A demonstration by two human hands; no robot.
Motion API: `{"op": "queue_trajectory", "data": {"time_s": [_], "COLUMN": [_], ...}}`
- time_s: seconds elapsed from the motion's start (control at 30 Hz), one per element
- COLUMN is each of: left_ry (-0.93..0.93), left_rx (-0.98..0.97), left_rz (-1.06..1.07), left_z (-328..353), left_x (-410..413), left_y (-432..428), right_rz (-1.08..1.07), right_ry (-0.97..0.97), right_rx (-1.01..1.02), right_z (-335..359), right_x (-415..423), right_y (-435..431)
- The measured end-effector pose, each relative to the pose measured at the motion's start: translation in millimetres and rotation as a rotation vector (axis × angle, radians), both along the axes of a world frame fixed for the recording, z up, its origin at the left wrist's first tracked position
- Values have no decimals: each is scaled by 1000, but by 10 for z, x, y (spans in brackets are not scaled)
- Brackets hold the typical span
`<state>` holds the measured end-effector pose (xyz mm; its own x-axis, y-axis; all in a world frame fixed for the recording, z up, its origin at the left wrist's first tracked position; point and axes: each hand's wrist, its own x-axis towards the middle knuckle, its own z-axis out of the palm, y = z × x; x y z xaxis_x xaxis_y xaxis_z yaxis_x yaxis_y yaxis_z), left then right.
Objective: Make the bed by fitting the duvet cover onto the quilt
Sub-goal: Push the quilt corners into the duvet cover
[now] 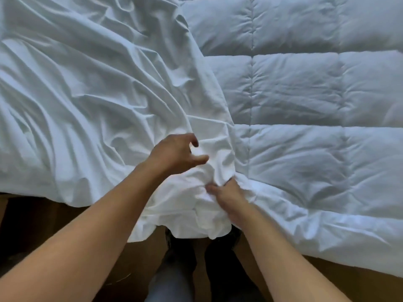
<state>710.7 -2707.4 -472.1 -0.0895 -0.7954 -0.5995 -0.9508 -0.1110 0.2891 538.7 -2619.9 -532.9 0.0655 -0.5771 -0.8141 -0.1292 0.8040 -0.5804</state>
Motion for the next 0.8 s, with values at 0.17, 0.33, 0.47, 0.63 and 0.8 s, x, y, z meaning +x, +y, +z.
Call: {"op": "queue_trajectory", "data": {"time_s": [0.17, 0.33, 0.47, 0.63, 0.8], "left_ry": [-72, 64, 275, 416, 122], "left_rx": [195, 83, 51, 47, 163], "left_rz": [-86, -21, 19, 99, 109], "left_z": [-713, -992, -804, -675, -936], "left_x": [-661, -530, -602, -628, -548], "left_y": [242, 463, 507, 368, 155], "right_rz": [102, -280, -18, -103, -103], "right_ry": [-158, 51, 115, 233, 503], "right_rx": [62, -75, -152, -199, -216], "right_z": [-38, -329, -425, -523, -738], "right_x": [-349, -401, 129, -49, -817], "right_y": [519, -432, -1176, -1428, -1391]}}
